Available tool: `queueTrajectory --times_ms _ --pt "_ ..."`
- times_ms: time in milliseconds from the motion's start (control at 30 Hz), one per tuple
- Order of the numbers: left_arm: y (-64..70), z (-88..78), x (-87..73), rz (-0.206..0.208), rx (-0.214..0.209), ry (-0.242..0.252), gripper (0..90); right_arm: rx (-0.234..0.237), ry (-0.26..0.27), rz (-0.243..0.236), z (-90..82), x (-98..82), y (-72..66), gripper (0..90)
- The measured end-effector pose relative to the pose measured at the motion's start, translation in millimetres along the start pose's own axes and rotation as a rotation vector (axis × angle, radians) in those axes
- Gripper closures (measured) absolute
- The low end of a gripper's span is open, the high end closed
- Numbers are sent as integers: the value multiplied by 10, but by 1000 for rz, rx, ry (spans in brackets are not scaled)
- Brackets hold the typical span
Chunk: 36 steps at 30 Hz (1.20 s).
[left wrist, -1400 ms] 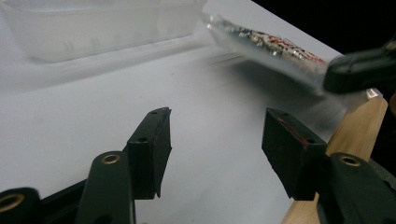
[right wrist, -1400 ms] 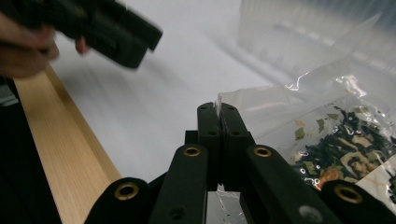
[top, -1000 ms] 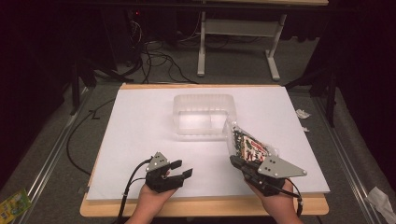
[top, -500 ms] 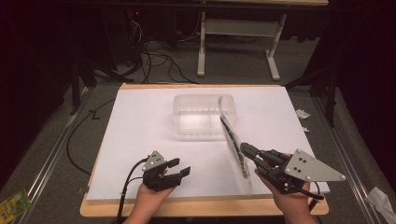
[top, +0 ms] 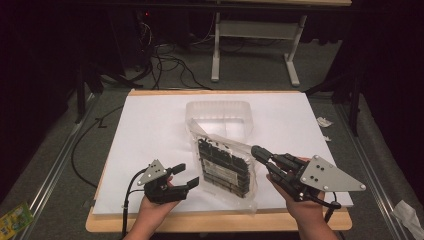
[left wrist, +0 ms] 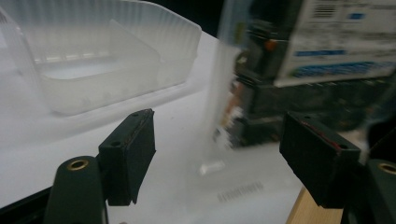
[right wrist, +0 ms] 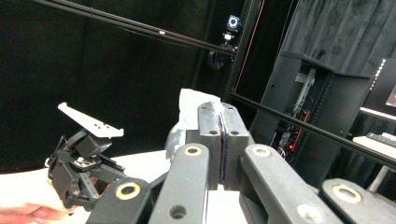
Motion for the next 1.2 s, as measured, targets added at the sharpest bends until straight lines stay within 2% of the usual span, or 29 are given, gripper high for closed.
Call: queueTrajectory --times_ms 133,267,467,500,567,600,633,667,700,767,867,933,1033,1200 --pt "3 93 38 13 -23 -5 207 -2 3 5 18 -12 3 900" --pt "-6 242 90 26 -31 -15 200 0 6 0 39 -25 -6 900" --pt "25 379 111 72 -54 -28 197 18 15 4 66 -25 -36 900" --pt "27 384 121 75 -65 -19 196 21 20 1 67 -25 -38 900" --pt "32 391 140 84 -119 -8 173 25 17 8 72 -30 -45 900" --pt "50 397 145 90 -146 2 177 24 14 7 79 -39 -47 900" --pt "62 404 146 87 -161 2 217 25 6 11 87 -59 -47 900" --pt "70 420 142 80 -172 -5 210 24 5 16 89 -75 -47 900" --pt "74 433 130 77 -155 -8 229 19 7 22 91 -92 -40 900" --pt "82 429 112 83 -118 -3 325 9 -1 29 85 -114 -20 900" --pt "71 389 101 86 -93 22 495 -21 -1 52 55 -162 48 900" --pt "92 379 89 122 -58 25 559 -38 -6 75 45 -201 87 900" --pt "143 390 71 177 -12 19 621 -62 -21 111 27 -267 159 900" --pt "173 396 51 229 -3 0 686 -87 -40 141 -18 -362 251 888"
Point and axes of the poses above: each handheld gripper's, and its own axes: z roughly forward along the jaws, x roughly out of its top, y roughly to its right, the point moved 1 cm from there along z, roughly forward along the jaws, and after that the axes turned 7 degrees about -z, right-handed, at the moved point
